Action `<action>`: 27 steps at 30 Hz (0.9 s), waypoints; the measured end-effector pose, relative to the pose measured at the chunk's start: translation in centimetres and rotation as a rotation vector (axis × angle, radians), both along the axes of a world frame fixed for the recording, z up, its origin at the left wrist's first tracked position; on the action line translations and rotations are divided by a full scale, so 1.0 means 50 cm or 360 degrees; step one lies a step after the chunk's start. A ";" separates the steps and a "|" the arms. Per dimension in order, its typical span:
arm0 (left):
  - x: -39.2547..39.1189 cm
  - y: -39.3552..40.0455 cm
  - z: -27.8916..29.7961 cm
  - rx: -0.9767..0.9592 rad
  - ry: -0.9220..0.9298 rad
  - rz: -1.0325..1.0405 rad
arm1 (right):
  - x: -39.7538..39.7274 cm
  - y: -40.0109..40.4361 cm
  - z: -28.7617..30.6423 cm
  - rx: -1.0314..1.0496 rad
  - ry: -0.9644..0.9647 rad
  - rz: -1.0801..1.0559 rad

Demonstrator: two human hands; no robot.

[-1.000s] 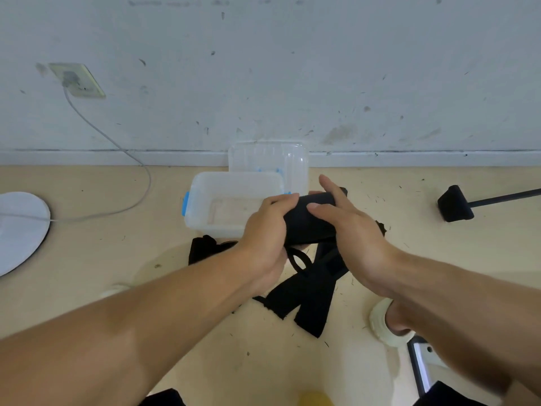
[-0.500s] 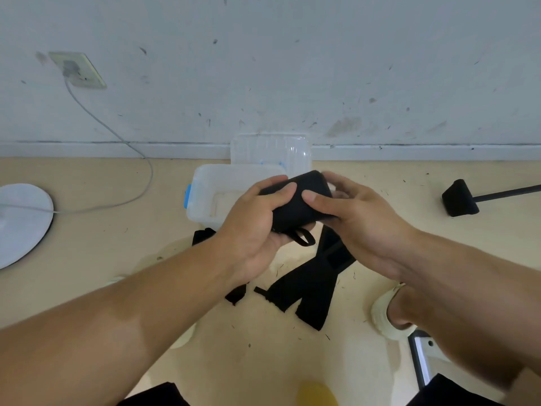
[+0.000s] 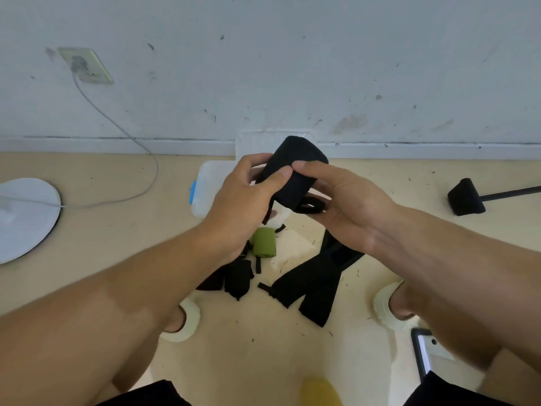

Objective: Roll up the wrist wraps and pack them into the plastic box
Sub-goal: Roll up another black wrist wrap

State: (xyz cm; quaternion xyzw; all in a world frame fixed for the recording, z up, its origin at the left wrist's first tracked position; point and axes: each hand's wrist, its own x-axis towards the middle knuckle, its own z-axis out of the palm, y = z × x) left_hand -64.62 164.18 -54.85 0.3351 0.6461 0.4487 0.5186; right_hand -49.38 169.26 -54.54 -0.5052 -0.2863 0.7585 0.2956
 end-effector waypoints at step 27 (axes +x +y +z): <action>-0.100 -0.083 -0.381 -0.0867 0.0889 -0.0950 | -0.092 -0.028 -0.481 0.0186 -0.1348 0.0890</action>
